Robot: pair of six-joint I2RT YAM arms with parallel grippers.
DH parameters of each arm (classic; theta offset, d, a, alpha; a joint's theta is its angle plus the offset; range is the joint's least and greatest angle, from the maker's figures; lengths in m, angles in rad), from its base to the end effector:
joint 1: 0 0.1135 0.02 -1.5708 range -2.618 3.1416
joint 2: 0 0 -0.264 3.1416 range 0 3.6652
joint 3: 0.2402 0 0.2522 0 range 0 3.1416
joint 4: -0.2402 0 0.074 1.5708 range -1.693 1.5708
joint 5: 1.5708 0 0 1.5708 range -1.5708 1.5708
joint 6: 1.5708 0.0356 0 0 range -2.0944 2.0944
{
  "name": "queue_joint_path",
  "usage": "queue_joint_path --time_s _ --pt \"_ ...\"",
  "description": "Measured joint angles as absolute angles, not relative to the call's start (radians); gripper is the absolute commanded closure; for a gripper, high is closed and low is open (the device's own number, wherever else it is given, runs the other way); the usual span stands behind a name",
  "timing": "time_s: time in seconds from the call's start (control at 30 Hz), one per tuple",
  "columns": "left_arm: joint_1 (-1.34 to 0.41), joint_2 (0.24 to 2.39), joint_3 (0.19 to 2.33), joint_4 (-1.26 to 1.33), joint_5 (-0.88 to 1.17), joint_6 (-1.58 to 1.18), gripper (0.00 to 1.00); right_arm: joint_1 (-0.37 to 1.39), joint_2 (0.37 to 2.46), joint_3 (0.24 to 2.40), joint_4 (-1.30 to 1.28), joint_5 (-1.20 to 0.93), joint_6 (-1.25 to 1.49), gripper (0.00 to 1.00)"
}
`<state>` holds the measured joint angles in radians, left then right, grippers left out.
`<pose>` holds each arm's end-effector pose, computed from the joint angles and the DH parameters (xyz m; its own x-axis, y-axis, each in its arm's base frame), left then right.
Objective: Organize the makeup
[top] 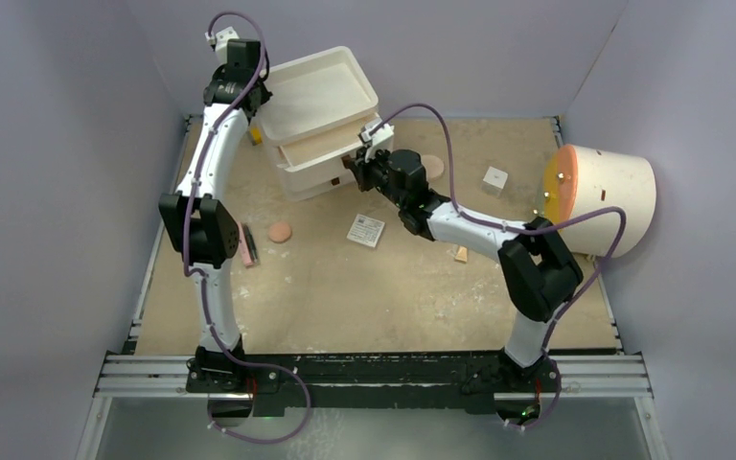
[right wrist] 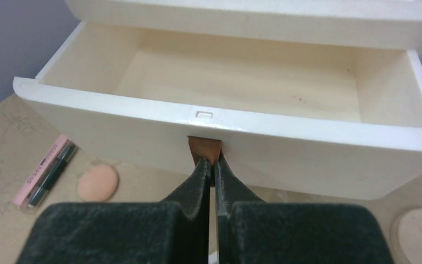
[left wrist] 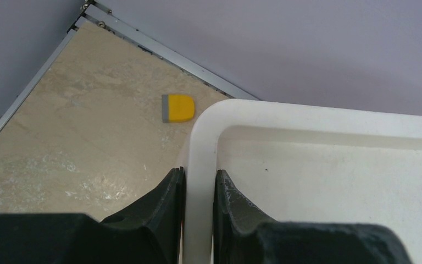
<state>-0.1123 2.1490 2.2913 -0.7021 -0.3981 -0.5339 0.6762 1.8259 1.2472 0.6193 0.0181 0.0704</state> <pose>0.4872 -0.0411 0.3720 -0.3407 -0.4336 -0.8342 -0.4606 0.8505 -0.2540 0.3389 0.2711 0.2897 -0.0114 0.0810 -0.9966 -0.6123 0.7874 0.0710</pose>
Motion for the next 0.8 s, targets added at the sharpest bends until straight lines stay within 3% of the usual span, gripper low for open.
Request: queue_joint_path --time_s 0.47,0.53,0.6,0.67,0.8 --pt "-0.118 2.177 2.349 -0.749 -0.409 -0.542 1.0 0.721 1.566 0.974 0.573 0.087 0.097 1.0" --pt "-0.12 2.178 2.349 -0.749 -0.406 -0.541 1.0 0.728 1.552 0.962 0.571 0.091 0.103 0.61" --pt "-0.122 2.178 2.35 -0.747 -0.403 -0.54 1.0 0.733 1.539 0.958 0.553 0.094 0.118 0.35" --pt "-0.122 2.179 2.35 -0.743 -0.402 -0.54 1.0 0.734 1.515 0.953 0.512 0.101 0.115 0.27" --pt "-0.122 2.179 2.35 -0.742 -0.402 -0.539 1.0 0.734 1.474 0.938 0.468 0.129 0.107 0.22"
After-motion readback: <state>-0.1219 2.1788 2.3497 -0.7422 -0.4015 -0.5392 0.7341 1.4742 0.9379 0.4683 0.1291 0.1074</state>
